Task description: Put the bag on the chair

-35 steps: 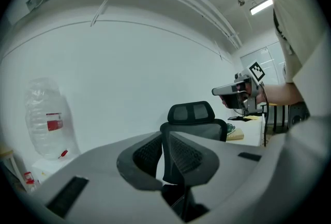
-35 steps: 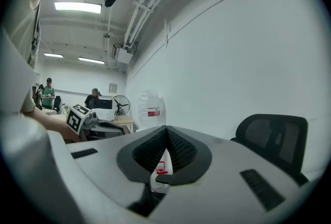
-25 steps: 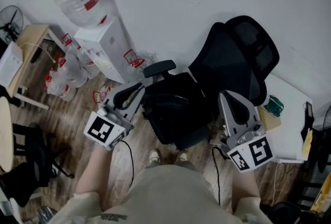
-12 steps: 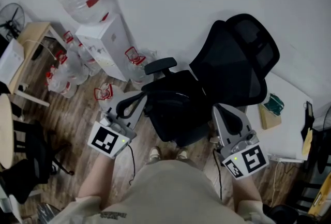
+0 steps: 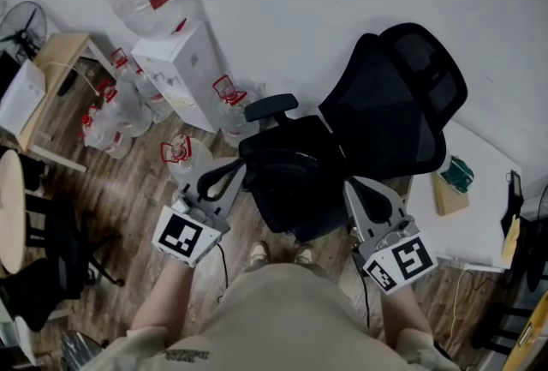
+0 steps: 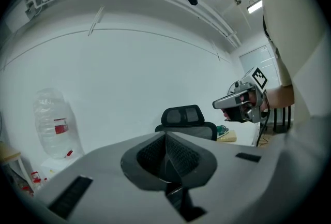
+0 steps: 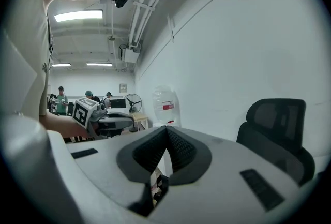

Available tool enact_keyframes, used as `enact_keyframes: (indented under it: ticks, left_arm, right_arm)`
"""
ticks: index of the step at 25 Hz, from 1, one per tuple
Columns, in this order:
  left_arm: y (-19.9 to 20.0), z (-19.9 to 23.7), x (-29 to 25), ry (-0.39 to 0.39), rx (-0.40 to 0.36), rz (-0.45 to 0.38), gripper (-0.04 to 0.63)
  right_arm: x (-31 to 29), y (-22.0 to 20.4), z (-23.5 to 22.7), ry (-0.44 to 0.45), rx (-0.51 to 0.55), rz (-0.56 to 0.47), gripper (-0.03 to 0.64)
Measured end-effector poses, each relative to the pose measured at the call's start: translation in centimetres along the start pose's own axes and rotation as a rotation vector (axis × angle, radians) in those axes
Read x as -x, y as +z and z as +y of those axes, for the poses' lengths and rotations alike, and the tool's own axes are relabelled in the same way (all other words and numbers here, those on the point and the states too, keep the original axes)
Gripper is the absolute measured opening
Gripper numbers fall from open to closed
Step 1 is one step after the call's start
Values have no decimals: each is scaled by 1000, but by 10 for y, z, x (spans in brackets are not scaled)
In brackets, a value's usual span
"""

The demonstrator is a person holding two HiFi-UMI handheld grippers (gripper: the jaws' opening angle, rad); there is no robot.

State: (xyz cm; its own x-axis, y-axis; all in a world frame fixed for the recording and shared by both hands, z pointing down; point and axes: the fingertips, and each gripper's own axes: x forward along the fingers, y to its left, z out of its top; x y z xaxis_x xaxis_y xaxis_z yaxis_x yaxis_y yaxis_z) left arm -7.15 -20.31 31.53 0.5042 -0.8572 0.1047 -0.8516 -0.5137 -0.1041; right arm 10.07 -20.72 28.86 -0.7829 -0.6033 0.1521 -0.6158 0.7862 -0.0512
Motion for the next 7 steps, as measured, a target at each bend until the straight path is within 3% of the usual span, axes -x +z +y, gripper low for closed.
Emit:
enact_keyframes:
  ticks: [7]
  left_arm:
    - [8,2,1,9,-9,-14,25]
  right_arm:
    - [3,15,-19,-42,13,-41,21]
